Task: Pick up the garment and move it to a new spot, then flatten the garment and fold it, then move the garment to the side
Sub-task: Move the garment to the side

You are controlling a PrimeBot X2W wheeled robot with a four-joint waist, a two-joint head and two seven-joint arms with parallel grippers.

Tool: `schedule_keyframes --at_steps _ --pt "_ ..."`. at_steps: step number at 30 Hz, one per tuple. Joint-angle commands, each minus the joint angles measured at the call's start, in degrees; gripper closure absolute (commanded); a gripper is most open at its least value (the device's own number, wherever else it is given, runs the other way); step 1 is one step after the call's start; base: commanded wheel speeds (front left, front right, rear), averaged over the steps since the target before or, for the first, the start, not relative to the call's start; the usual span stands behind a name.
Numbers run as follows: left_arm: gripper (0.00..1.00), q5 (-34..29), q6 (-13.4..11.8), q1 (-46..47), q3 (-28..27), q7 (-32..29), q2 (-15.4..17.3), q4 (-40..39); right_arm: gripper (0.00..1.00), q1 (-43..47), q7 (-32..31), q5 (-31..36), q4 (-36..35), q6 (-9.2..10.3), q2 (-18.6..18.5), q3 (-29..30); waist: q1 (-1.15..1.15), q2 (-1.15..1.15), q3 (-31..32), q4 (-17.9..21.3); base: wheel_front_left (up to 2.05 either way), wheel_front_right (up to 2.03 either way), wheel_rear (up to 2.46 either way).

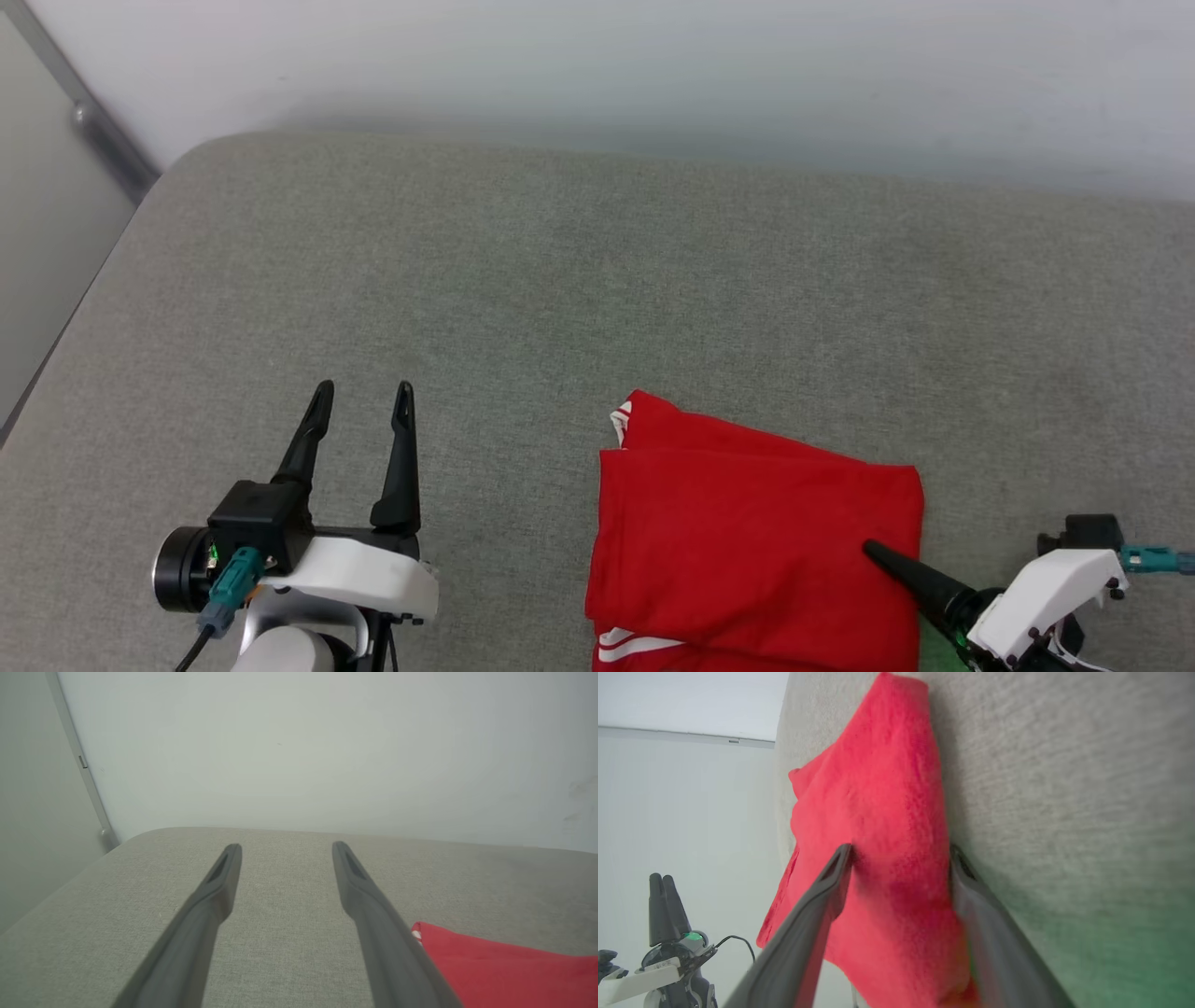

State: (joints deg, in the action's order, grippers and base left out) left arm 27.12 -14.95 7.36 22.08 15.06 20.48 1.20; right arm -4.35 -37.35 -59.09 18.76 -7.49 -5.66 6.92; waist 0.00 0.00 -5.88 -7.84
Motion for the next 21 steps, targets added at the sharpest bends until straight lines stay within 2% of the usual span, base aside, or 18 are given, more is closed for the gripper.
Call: schedule_keyframes --at_steps 1,3,4,5,6,11,15,17,21 --pt "0.0 -0.31 0.25 0.58 -0.11 0.13 -0.31 0.18 0.0 -0.75 -0.3 -1.31 1.29 0.0 0.29 -0.3 0.0 0.0 -0.77 -0.62 0.0 0.0 0.0" --pt "0.0 -0.7 0.63 1.06 -0.32 0.12 -0.43 0.38 0.0 -1.65 -1.02 -2.68 3.97 0.06 0.39 -1.42 0.0 0.0 -1.26 -0.89 0.0 0.0 0.0" --pt "0.0 -0.84 0.8 1.21 -0.45 0.13 -0.47 0.48 0.41 -1.96 -1.12 -3.57 5.1 0.05 0.5 -1.88 0.0 0.0 -1.39 -1.01 0.0 0.0 0.0" --pt "0.0 -0.84 0.79 1.3 -0.54 0.13 -0.43 0.61 0.76 -2.44 -0.6 -4.0 5.59 0.05 0.49 -2.25 0.0 0.0 -1.52 -1.1 0.0 0.0 0.0" --pt "0.0 -1.06 0.91 1.23 -0.78 0.13 -0.52 0.82 1.0 -3.02 0.05 -5.27 6.02 0.05 0.32 -3.07 0.0 0.0 -1.58 -1.1 0.0 0.0 0.0" --pt "0.0 -1.35 0.99 0.21 -1.22 0.13 -0.6 1.37 1.0 -3.88 1.05 -6.16 5.67 0.02 -0.98 -5.1 0.0 0.0 -0.72 -0.29 0.0 0.0 0.0" --pt "0.0 -1.54 1.13 -0.45 -1.29 0.12 -0.66 1.55 1.0 -4.74 3.03 -3.55 3.51 0.01 -3.37 -8.6 0.0 0.0 1.13 1.16 0.0 0.0 0.0" --pt "0.0 -1.72 1.13 -0.94 -1.37 0.12 -0.7 1.35 1.0 -4.99 4.15 -0.67 2.56 0.01 -5.06 -11.13 0.0 0.0 2.08 2.19 0.0 0.0 0.0" --pt "0.0 -1.5 0.68 -1.94 -2.27 0.12 -0.31 0.71 1.0 -6.67 6.95 9.35 2.45 0.01 -8.53 -16.3 0.0 0.0 3.39 5.88 0.0 0.0 0.0"
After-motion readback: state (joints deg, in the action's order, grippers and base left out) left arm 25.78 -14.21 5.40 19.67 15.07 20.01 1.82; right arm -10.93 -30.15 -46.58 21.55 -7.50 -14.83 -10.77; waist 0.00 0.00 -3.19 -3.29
